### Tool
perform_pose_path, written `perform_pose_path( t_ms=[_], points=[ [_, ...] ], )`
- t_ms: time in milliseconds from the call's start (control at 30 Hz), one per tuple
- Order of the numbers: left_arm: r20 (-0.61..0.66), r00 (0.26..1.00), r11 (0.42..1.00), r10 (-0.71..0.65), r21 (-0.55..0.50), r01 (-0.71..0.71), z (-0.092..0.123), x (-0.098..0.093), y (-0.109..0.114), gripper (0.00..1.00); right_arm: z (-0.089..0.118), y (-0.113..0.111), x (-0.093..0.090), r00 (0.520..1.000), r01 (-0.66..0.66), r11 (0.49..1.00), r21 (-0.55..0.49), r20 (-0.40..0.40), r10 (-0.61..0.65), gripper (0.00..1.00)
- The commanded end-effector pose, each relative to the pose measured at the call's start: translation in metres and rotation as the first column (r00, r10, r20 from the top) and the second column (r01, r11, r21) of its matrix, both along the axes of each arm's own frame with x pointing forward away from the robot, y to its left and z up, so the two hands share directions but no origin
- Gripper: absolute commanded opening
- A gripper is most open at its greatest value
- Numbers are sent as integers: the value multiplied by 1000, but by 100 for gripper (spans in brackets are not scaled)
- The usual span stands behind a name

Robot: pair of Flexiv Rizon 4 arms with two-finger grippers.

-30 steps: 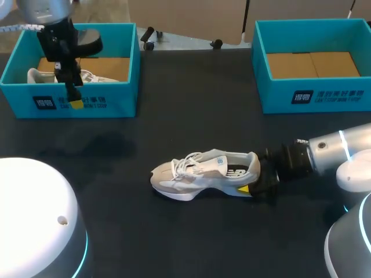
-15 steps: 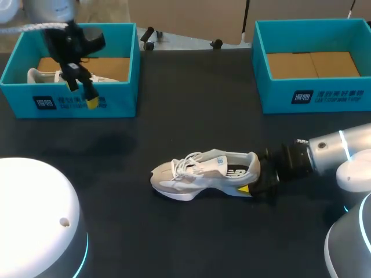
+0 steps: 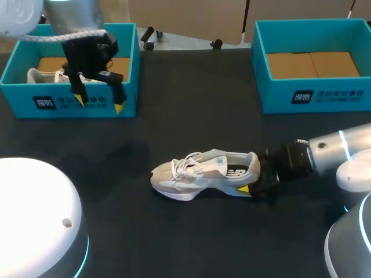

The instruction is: Take the shoe out of the shoebox, open the shoe tongue, remove and reinsert the insole, then place the shoe into the shoebox

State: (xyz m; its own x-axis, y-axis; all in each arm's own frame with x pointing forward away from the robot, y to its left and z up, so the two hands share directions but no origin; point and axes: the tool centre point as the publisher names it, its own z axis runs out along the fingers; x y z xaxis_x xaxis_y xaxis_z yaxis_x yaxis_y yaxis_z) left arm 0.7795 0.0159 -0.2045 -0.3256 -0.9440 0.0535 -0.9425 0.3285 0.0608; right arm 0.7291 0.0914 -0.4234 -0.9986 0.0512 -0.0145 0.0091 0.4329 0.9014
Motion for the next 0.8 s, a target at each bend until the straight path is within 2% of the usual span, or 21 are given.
perform_pose_path(
  t_ms=[33, 333, 800],
  points=[
    [67, 945, 945, 320, 51, -323, -6, -16, -21, 100, -1, 1, 0, 1000, 2, 1000, -1, 1, -2, 0],
    [74, 942, 942, 326, 63, -331, -24, -32, -65, 100, -1, 1, 0, 1000, 2, 1000, -1, 1, -2, 0],
    [26, 950, 945, 312, 100, -313, -45, -39, -136, 100, -1, 1, 0, 1000, 2, 1000, -1, 1, -2, 0]
  ],
)
